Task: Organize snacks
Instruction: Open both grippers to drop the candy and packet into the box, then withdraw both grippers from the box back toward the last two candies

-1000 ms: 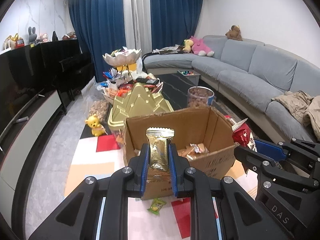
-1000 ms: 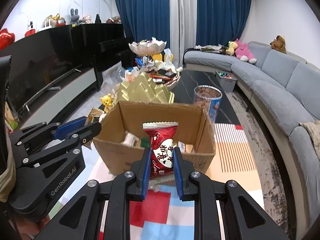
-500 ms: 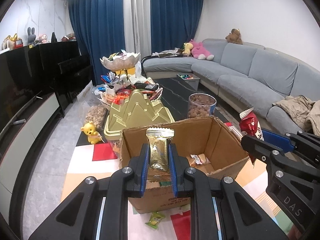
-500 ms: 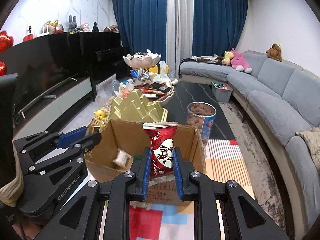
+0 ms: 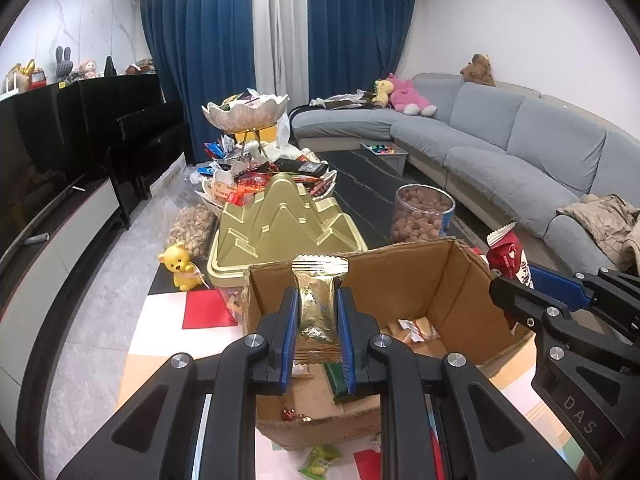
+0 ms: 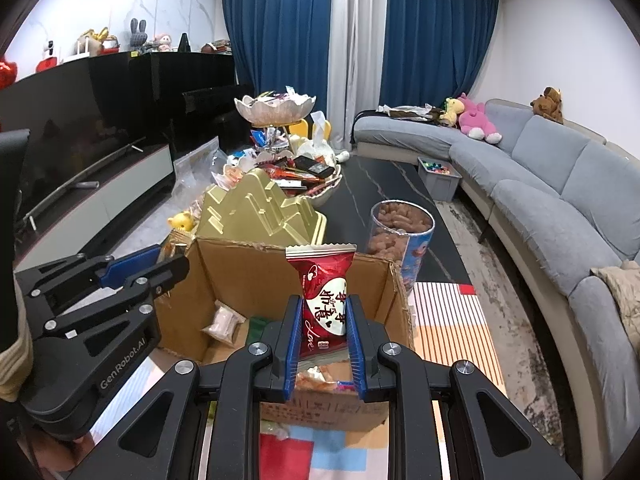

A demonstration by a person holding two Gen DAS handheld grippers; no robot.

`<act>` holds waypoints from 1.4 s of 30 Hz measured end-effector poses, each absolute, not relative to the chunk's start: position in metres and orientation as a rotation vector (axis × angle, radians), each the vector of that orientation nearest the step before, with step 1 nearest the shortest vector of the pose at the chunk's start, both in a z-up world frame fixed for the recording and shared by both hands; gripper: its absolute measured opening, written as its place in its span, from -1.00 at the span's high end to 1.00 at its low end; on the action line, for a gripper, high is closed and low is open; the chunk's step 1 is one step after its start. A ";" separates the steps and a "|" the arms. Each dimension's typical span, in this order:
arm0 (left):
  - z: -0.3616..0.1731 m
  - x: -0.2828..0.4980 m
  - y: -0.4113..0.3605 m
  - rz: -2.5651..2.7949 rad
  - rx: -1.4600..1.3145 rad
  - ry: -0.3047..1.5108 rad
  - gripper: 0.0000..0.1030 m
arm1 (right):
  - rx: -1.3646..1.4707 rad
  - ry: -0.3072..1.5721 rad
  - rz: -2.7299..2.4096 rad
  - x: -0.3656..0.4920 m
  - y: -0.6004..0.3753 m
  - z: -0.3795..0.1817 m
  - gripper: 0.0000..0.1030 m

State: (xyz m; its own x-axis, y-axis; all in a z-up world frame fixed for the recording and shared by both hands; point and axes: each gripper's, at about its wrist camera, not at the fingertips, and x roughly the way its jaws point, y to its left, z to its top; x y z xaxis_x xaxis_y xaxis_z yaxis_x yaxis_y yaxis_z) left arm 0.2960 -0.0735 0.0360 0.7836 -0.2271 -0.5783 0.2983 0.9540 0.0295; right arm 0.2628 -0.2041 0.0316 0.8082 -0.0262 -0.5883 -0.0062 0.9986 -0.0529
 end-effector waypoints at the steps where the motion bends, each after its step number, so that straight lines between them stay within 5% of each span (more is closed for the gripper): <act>1: 0.036 0.298 -0.073 -0.284 0.118 0.611 0.61 | -0.052 0.633 -0.011 0.266 -0.204 0.030 0.55; 14: 0.019 0.316 -0.075 -0.294 0.114 0.655 0.58 | -0.072 0.668 -0.009 0.287 -0.207 0.022 0.55; 17: 0.019 0.315 -0.074 -0.288 0.115 0.653 0.21 | -0.087 0.665 -0.011 0.286 -0.207 0.021 0.54; 18: 0.020 0.314 -0.074 -0.284 0.118 0.648 0.12 | -0.091 0.664 -0.010 0.286 -0.207 0.022 0.47; 22: 0.023 0.308 -0.071 -0.262 0.127 0.629 -0.18 | -0.111 0.626 -0.035 0.279 -0.206 0.026 -0.44; 24: 0.024 0.305 -0.068 -0.240 0.127 0.620 -0.36 | -0.119 0.608 -0.054 0.276 -0.206 0.029 -0.53; 32: 0.028 0.292 -0.063 -0.209 0.143 0.599 -0.65 | -0.084 0.609 -0.072 0.267 -0.212 0.033 -0.54; 42: 0.035 0.274 -0.061 -0.209 0.132 0.581 -0.69 | -0.048 0.599 -0.085 0.250 -0.218 0.035 -0.54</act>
